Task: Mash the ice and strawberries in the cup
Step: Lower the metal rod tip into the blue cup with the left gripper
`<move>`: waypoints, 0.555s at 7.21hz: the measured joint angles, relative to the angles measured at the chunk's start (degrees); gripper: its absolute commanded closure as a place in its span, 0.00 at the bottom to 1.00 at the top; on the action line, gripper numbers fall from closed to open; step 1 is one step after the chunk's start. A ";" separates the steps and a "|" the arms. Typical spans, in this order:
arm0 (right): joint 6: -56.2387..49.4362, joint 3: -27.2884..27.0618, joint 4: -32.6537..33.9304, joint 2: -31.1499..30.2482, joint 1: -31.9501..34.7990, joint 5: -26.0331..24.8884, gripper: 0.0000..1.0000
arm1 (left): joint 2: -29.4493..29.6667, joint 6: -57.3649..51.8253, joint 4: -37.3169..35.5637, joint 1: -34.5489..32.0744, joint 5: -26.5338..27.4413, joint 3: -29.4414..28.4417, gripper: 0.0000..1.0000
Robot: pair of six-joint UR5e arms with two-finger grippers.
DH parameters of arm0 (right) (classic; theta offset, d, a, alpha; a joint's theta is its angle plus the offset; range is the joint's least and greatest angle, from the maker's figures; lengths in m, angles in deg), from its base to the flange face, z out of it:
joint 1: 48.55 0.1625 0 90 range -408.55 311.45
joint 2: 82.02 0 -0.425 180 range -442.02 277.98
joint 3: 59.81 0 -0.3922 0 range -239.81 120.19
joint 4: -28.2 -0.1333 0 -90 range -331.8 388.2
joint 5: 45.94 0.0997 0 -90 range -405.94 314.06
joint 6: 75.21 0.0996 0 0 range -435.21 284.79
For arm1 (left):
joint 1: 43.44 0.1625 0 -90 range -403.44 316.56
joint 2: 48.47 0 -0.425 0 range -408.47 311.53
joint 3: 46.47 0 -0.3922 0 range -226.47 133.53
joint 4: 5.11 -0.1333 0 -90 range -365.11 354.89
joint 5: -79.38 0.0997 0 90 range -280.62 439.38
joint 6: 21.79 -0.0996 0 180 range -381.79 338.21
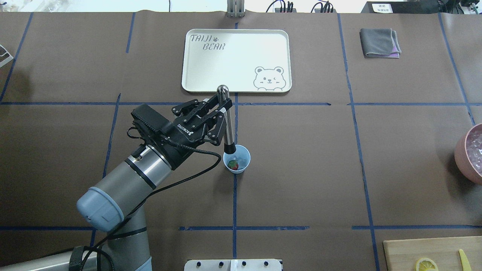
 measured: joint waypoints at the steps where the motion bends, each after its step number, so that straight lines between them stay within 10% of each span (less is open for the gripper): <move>1: -0.04 0.07 0.00 -0.02 0.00 -0.02 0.01 | 0.14 -0.07 -0.07 0.02 0.44 -0.52 1.00; 4: -0.07 0.18 0.00 -0.08 0.00 -0.04 0.01 | 0.73 -0.01 -0.16 0.45 1.16 -1.76 1.00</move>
